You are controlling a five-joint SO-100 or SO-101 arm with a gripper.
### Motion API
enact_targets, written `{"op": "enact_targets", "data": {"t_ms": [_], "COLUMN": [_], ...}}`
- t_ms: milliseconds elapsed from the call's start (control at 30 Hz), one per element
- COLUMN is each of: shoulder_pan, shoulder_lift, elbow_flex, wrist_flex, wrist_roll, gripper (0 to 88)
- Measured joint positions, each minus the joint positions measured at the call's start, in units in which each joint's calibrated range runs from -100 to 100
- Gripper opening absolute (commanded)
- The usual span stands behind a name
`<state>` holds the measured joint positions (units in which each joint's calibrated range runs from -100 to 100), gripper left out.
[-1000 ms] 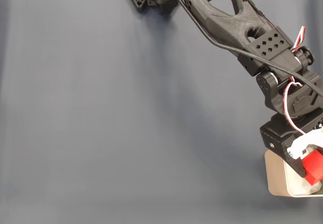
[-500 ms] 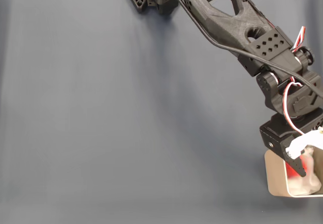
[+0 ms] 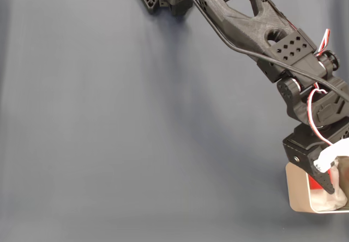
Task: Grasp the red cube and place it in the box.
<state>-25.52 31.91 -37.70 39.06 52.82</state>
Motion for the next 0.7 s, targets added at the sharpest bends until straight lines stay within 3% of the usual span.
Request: {"op": "enact_targets", "data": {"t_ms": [500,567,700], "shoulder_pan": [0.0,0.0,0.0], "shoulder_lift": [0.0,0.0,0.0], "elbow_flex": [0.0,0.0,0.0], "wrist_flex": [-1.2,-1.2,-1.2], "wrist_roll": [0.0,0.0,0.0], "gripper": [47.8,43.6,20.6]}}
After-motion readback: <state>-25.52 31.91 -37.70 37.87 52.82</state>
